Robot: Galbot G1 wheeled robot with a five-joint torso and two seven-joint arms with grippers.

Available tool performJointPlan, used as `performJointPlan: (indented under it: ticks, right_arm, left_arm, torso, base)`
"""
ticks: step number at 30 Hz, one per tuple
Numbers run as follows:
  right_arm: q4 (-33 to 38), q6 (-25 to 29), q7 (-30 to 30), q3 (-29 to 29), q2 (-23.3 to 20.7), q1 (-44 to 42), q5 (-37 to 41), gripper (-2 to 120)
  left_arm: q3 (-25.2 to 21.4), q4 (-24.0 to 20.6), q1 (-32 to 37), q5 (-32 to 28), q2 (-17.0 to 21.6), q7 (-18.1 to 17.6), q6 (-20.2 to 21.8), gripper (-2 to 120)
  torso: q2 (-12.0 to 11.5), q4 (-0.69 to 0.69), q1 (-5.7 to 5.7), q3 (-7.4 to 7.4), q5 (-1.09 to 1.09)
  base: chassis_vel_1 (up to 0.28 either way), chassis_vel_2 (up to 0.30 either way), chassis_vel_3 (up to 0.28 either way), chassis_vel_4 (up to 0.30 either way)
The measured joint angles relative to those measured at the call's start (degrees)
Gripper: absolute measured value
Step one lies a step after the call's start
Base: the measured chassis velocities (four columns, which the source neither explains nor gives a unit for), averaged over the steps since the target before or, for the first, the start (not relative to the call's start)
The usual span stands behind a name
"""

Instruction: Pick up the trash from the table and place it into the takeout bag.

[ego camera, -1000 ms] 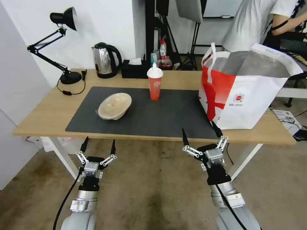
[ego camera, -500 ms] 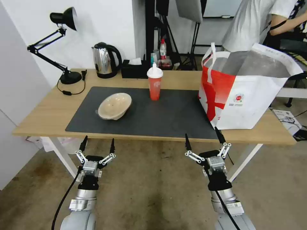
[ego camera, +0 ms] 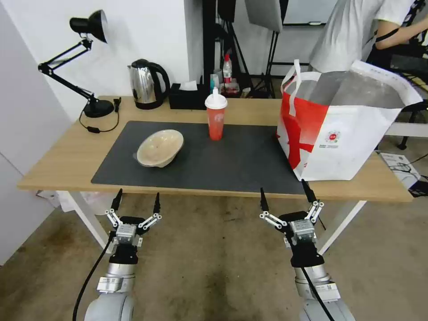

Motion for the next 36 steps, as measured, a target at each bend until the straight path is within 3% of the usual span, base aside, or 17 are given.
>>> performJointPlan:
  ticks: [18,36]
  right_arm:
    - [-0.2,-2.1,0.5,-0.4,-0.2,0.1,1.9,100]
    - [3.1,-16.1,-5.4,-3.8,-7.6,7.4,14.1,100]
  left_arm:
    - [0.2,0.0,0.1,0.0,0.0,0.0,0.1,100]
    - [1.1,-0.5,0.4,0.4,-0.4,0.1,0.1,100]
  torso:
    - [0.0,0.00,-0.01,0.00,0.00]
    - [0.0,0.00,-0.01,0.00,0.00]
  base:
    - [0.000,0.000,0.000,0.000]
    - [0.000,0.000,0.000,0.000]
